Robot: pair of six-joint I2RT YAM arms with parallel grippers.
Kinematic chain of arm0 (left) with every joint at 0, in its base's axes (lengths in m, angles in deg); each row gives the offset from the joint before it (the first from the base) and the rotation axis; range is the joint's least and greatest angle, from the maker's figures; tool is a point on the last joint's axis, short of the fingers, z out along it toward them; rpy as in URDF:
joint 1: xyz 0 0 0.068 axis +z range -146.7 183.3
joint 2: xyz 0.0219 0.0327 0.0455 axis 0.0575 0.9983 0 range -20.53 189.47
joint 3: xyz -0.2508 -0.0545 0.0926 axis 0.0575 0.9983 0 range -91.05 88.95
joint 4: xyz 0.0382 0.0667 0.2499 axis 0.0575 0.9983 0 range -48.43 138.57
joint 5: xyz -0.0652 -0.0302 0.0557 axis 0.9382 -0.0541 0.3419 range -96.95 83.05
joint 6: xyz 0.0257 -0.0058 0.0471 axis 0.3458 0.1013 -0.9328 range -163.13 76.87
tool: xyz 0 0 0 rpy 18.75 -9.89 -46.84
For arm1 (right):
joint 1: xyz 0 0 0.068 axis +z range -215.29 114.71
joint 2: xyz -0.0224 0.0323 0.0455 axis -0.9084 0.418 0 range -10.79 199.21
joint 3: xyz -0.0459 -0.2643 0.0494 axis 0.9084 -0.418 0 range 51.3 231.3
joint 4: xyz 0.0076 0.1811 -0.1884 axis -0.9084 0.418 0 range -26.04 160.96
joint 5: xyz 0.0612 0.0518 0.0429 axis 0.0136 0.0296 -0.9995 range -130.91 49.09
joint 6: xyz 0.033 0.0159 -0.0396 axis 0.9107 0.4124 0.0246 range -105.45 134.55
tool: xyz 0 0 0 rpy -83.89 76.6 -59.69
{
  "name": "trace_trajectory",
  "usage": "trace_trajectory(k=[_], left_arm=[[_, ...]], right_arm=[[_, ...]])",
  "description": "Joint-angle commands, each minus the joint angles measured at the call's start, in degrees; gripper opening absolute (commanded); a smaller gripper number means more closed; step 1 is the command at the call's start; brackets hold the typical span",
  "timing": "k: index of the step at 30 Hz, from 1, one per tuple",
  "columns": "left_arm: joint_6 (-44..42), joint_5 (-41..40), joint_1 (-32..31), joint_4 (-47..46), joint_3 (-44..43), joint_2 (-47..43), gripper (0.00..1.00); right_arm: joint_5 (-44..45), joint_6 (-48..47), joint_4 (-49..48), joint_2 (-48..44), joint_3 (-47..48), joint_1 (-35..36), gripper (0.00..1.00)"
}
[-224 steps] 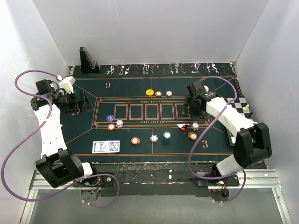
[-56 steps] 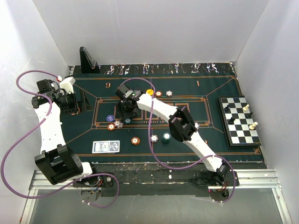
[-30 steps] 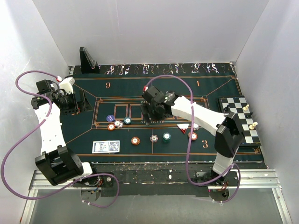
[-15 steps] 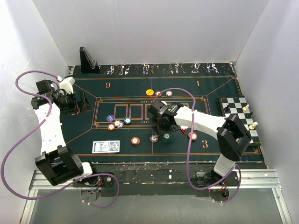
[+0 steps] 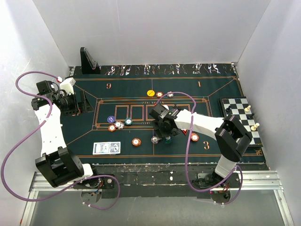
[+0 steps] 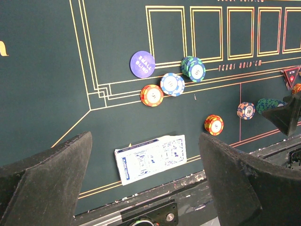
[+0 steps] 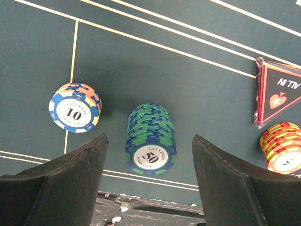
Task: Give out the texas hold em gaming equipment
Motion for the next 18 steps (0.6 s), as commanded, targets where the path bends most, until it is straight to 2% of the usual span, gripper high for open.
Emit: trace_trajectory(k=[1, 12, 18], left_arm=[[-0.53, 0.59, 0.27, -0.21, 0.08, -1.72, 0.98], [-0.62, 0.33, 0.18, -0.12, 0.34, -1.81, 0.98], [-0.62, 0.15, 0.27, -0.21, 0.61, -2.07, 0.98]], right_arm=[[-0.31, 0.94, -1.57, 0.70, -0.77, 0.14, 0.77], [-0.48, 1.65, -2.71, 0.79, -1.83, 0.23, 0.65], [-0.22, 2.17, -2.89, 1.49, -2.26, 0.14, 0.63]])
